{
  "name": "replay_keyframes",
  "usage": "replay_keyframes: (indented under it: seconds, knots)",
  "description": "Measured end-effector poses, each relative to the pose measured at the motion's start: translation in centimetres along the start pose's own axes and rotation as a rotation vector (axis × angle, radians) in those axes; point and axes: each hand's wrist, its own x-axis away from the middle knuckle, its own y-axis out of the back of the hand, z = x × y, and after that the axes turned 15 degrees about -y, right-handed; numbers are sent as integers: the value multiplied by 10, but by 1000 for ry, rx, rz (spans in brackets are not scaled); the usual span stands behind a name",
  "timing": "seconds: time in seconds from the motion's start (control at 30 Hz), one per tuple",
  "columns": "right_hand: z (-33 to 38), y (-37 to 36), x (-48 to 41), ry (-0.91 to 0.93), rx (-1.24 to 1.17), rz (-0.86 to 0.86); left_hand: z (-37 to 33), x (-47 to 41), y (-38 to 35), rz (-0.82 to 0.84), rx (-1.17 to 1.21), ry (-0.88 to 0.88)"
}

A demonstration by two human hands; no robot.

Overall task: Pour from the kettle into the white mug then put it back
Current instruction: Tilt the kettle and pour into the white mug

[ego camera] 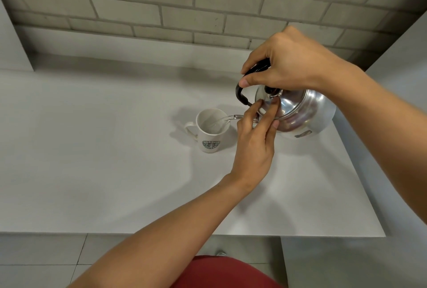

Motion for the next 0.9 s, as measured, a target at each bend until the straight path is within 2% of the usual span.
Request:
replay_keyframes:
  seconds: [0.9]
  knots:
    - [17,4,-13,-4,105,49,-1,-2,-3,-74,123,40]
